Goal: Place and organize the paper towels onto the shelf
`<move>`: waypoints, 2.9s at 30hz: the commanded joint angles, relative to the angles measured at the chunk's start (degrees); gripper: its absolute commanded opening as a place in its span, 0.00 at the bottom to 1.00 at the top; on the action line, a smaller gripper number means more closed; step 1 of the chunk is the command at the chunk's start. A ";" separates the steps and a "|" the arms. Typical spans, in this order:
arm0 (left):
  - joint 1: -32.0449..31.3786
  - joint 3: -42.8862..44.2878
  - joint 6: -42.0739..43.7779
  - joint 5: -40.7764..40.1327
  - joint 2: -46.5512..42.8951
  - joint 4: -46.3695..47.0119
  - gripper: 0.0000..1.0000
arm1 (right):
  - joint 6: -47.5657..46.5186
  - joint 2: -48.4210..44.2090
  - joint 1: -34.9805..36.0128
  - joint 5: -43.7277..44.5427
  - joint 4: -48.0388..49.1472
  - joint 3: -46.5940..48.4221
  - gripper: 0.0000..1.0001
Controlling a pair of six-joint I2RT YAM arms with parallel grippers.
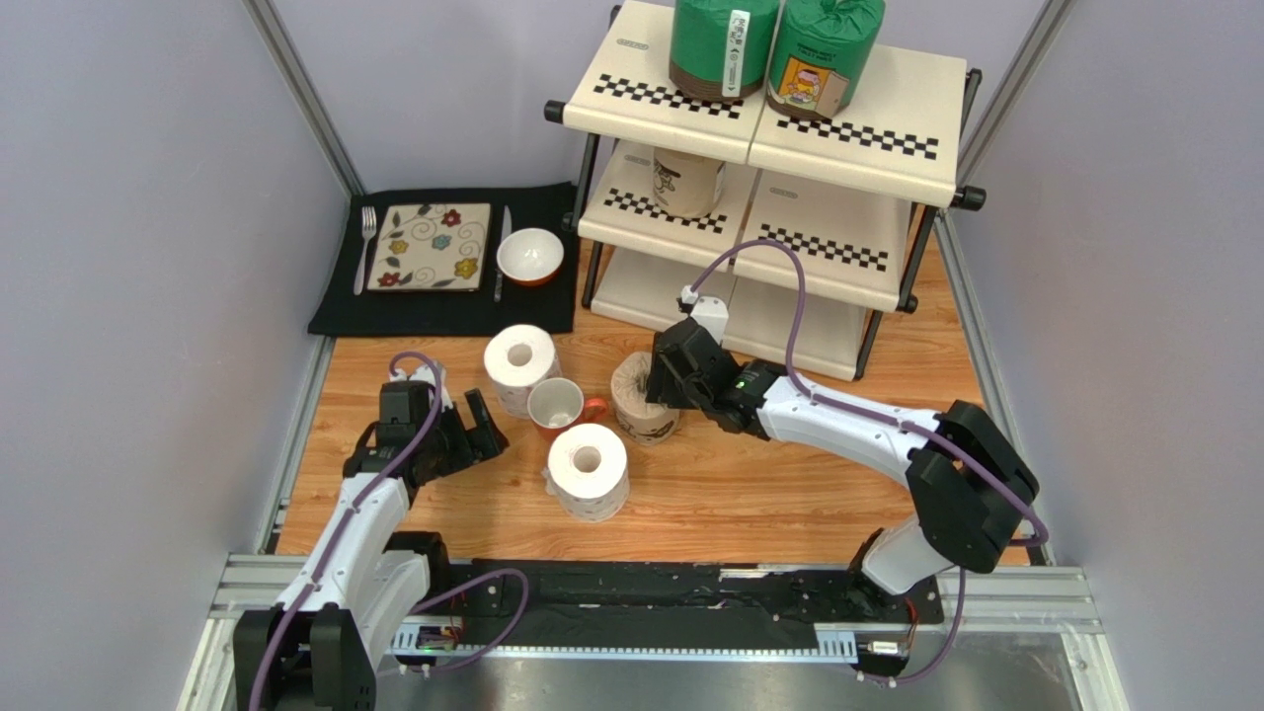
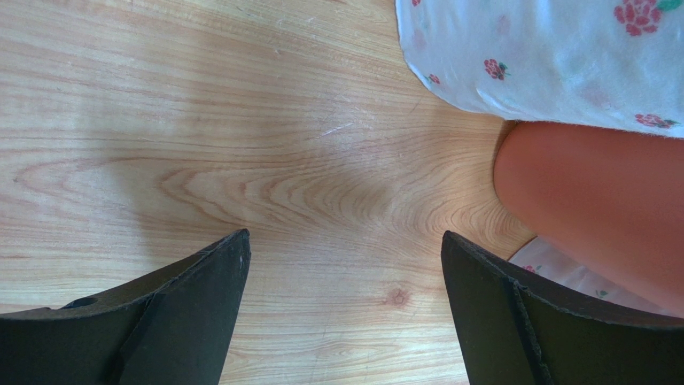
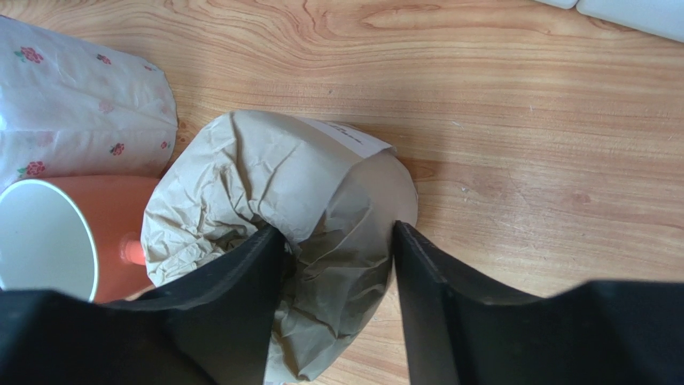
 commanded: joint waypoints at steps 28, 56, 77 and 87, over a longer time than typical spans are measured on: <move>-0.16 -0.76 0.62 1.02 0.07 0.69 0.97 | -14.91 -29.31 -11.58 17.67 -6.49 15.07 0.28; -0.07 -0.68 0.71 0.75 -0.29 0.61 0.97 | -11.75 -14.19 -26.36 8.88 7.75 19.73 0.42; -0.07 -0.76 0.71 1.19 0.07 0.78 0.97 | -19.38 -31.13 -24.26 -4.55 15.91 4.82 0.71; -0.16 -0.67 2.91 6.02 -5.37 2.36 0.96 | -20.72 -38.78 -14.85 1.13 5.93 -0.39 0.72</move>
